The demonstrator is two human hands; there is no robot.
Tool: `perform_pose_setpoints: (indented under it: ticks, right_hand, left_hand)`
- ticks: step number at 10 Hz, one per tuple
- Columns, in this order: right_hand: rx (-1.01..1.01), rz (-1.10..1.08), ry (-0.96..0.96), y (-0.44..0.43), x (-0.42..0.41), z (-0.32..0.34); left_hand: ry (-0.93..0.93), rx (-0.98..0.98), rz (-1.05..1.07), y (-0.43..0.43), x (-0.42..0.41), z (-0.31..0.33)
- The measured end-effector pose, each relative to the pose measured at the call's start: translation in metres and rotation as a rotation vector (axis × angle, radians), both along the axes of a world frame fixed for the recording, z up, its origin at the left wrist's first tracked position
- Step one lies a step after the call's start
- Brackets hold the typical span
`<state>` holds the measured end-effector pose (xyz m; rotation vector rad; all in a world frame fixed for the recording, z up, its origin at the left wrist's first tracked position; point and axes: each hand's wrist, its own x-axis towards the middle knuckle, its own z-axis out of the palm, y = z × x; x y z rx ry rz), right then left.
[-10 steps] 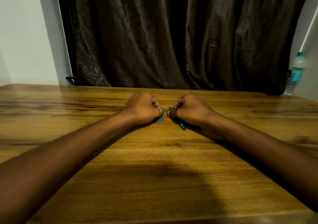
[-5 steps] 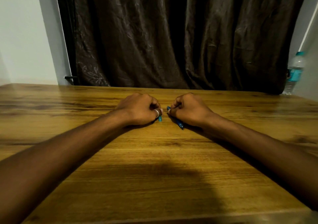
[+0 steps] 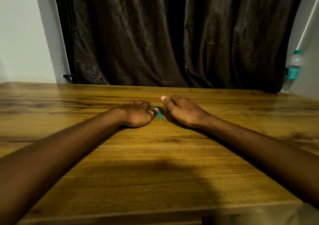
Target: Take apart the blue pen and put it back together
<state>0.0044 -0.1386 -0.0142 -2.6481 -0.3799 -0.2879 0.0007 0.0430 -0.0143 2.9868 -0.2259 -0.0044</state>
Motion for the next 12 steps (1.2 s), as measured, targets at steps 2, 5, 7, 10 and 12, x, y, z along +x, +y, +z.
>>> perform_pose_setpoints:
  ticks: [2, 5, 7, 10, 12]
  right_hand:
    - [-0.052, 0.035, 0.053, 0.002, -0.002, -0.001]
    - [-0.049, 0.080, 0.059, -0.021, -0.007, 0.003]
    - [-0.295, 0.006, 0.113, -0.031, 0.002, -0.009]
    - [-0.299, -0.039, 0.178, -0.027, -0.005, 0.000]
    - [-0.088, -0.134, 0.174, -0.021, -0.042, 0.026]
  left_hand:
    - [0.042, 0.019, -0.007, 0.000, -0.002, 0.001]
    - [0.000, -0.024, -0.019, 0.005, -0.007, -0.011]
    - [-0.015, 0.068, -0.052, 0.011, -0.017, -0.013]
    - [0.025, -0.013, -0.037, 0.008, -0.023, -0.005]
    - [-0.039, -0.123, 0.054, 0.001, -0.050, 0.016]
